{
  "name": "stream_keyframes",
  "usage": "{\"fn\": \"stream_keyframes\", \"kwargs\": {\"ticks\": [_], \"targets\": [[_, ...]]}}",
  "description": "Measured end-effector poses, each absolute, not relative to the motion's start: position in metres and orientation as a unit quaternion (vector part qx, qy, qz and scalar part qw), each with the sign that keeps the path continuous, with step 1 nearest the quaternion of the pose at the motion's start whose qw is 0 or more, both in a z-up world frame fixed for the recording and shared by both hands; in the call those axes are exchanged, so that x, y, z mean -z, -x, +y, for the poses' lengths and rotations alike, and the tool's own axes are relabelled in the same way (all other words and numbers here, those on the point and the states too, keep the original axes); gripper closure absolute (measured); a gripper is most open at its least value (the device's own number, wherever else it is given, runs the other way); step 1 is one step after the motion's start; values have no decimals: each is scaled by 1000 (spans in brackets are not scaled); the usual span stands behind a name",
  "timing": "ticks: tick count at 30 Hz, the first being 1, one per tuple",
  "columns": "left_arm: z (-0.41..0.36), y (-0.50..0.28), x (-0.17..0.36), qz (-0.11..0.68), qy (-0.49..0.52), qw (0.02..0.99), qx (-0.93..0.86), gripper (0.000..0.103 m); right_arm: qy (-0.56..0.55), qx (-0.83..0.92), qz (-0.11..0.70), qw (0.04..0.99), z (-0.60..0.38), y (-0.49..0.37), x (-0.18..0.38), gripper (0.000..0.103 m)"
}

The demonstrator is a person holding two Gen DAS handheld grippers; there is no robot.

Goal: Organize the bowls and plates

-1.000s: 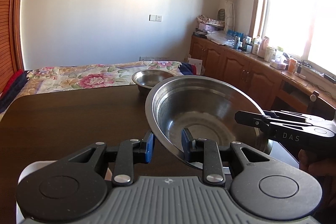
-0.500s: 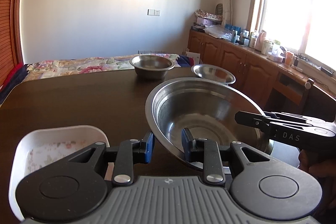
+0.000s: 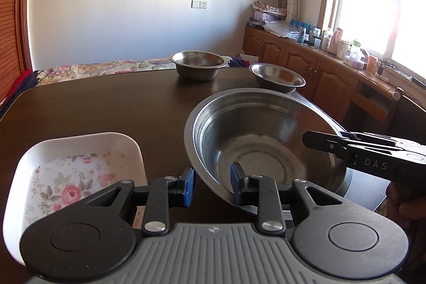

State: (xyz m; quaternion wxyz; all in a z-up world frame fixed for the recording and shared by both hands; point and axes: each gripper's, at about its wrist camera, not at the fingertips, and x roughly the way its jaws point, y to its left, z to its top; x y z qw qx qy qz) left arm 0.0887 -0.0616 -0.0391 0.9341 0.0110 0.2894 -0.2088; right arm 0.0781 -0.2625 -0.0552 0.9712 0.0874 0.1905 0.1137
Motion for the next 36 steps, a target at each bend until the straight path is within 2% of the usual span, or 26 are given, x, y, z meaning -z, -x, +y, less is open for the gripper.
{"fn": "stream_keyframes", "kwargs": {"ticks": [22,25,26,30,33,36], "targets": [[-60,-88,36,288,-11,935,209,69,-82,-109,201,970,-258,-80,55,71],[-60,-90,35,289,-10,935,206,65,-78,-104,198,972,-257,-79,53,65],[-59,-90,35,288,-9,935,205,61,-78,-103,196,972,-257,-79,52,62],[-55,-91,34,284,-4,937,202,45,-76,-99,191,974,-260,-77,49,61],[-51,-91,30,278,0,939,200,41,-73,-95,183,976,-265,-76,43,55],[-47,-94,22,269,2,942,198,38,-68,-91,172,978,-273,-76,32,55]]}}
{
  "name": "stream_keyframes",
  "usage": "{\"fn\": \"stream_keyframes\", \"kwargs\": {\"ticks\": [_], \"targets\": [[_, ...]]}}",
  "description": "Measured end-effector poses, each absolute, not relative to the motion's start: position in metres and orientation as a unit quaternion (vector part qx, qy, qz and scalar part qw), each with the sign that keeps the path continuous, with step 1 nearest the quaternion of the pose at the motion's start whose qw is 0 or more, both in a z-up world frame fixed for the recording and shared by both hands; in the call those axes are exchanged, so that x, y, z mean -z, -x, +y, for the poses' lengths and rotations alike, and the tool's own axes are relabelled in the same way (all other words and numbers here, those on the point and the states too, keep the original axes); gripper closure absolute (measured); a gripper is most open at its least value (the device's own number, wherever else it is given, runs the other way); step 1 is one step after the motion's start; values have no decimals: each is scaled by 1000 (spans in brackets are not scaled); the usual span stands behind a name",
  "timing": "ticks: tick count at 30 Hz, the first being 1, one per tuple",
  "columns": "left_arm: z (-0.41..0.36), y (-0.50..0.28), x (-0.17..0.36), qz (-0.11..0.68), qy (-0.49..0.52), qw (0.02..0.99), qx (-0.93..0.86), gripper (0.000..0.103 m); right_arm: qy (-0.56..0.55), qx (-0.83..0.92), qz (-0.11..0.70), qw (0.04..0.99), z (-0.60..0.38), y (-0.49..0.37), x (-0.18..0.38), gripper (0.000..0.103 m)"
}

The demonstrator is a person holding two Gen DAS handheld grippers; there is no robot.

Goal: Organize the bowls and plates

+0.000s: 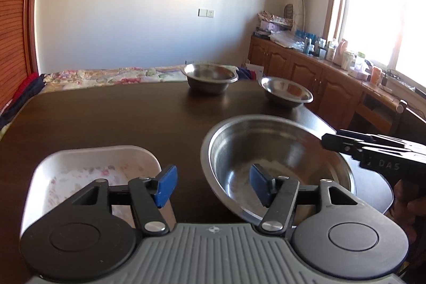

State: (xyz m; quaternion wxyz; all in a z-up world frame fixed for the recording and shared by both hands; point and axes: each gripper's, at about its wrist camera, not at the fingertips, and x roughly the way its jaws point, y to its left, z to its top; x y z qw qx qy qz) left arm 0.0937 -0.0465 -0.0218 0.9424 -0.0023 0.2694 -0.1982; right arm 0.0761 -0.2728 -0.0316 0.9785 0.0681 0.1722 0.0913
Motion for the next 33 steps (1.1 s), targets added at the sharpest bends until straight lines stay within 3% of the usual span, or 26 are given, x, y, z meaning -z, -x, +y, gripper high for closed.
{"fn": "stream_keyframes", "kwargs": {"ticks": [8,12,33], "targets": [[-36,-113,-3,244,5,951,189,31,-42,-78,151,985,-294,-95,1,52],[-34,-128,-9,245,5,952,184,30,-31,-80,151,985,-302,-112,-9,42],[-77,-239,-20,250,-55,944,206,29,1,-145,204,968,-297,-240,-10,41]]}}
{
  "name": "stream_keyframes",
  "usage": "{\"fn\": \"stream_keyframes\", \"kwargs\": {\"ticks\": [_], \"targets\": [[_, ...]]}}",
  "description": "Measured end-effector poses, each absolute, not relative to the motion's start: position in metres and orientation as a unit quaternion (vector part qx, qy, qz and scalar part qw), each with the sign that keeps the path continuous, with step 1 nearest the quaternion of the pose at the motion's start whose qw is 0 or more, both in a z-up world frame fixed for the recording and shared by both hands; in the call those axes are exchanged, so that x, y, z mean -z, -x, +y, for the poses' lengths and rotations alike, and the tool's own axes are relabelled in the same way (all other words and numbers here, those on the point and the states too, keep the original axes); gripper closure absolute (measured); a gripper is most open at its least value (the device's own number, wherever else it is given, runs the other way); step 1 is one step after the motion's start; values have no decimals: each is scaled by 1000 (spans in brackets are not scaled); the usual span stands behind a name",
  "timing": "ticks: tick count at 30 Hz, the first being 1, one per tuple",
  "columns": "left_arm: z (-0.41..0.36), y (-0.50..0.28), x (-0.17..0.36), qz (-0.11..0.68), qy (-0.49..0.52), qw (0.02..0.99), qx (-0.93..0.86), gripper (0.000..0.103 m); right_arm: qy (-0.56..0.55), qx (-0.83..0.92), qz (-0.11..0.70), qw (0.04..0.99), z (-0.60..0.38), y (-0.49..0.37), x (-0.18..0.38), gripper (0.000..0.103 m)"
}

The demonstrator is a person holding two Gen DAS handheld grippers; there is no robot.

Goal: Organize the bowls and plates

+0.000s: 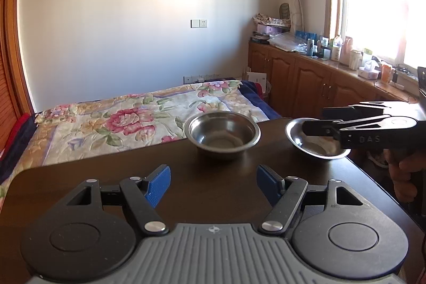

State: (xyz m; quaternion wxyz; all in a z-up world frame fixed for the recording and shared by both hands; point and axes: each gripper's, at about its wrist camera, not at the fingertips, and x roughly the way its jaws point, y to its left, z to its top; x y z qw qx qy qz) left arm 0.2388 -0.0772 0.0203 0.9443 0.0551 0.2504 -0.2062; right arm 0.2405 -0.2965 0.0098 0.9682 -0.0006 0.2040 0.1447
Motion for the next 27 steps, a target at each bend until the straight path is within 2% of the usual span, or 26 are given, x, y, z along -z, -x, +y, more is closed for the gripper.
{"fn": "stream_keyframes", "kwargs": {"ticks": [9,27], "targets": [[-92,-296,-12,271,-55,938,210,29,-15,-147,251,957,-292,-291,-3,49],[-111,-364,18,312,-43,928,201,42,-39,-137,318,937,-285,-333,13,55]]}}
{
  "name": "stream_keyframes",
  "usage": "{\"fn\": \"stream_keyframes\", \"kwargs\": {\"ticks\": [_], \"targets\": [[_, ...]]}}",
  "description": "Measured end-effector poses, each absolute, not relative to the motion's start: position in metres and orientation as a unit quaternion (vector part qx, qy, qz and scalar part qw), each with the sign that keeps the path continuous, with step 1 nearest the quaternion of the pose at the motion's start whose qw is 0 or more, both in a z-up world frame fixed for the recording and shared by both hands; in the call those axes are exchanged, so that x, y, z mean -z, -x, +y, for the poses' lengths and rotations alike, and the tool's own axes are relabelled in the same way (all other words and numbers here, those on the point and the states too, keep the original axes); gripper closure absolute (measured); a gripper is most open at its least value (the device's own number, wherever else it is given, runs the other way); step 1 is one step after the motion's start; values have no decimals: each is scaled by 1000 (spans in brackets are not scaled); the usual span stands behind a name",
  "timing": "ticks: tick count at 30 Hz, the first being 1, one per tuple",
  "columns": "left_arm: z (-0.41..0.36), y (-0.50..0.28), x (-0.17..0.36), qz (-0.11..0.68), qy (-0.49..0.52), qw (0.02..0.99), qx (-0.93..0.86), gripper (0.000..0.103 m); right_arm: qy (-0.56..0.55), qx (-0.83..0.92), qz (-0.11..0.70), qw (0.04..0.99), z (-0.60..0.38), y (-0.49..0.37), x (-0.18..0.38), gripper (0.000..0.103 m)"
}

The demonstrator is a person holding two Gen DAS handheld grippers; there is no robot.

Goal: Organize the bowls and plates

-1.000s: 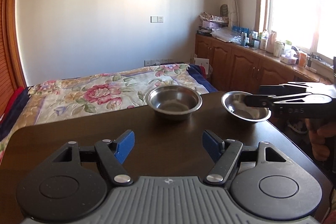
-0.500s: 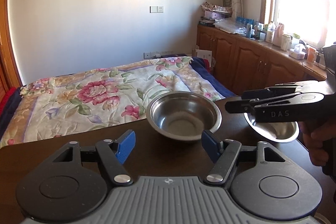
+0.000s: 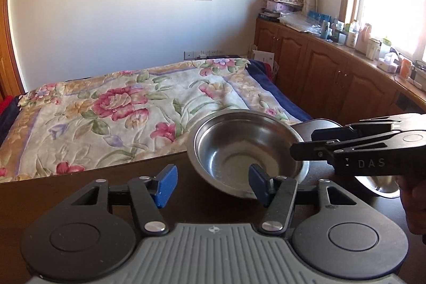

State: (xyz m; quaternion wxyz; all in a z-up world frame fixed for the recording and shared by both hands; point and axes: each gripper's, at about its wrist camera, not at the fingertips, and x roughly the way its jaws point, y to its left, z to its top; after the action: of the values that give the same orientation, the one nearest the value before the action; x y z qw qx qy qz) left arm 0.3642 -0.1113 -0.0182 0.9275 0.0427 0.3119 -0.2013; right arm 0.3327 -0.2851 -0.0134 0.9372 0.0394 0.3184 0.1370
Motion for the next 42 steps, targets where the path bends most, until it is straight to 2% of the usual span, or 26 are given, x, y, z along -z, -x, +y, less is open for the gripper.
{"fn": "stream_keyframes", "kwargs": {"ticks": [2,11,14,16,18,24,42], "targets": [[-111,-369,20,319,-35,925,203,42,-42,-138,323,935,-284,-336,15,55],[-106,-382,28,340,-13,919,199,60,-64,-138,338,929,-282,-341,21,60],[-106,-385,29,343,-10,918,200,62,-63,-137,340,928,-280,-342,22,64],[-105,-386,30,346,-7,917,201,65,-63,-138,341,928,-279,-342,23,66],[-104,-386,32,350,0,914,205,77,-65,-141,343,926,-279,-342,24,76],[-101,-378,27,349,-4,916,199,85,-77,-143,344,925,-279,-335,22,86],[-92,-314,-31,290,-8,930,227,85,-76,-146,286,944,-285,-283,-24,87]]}}
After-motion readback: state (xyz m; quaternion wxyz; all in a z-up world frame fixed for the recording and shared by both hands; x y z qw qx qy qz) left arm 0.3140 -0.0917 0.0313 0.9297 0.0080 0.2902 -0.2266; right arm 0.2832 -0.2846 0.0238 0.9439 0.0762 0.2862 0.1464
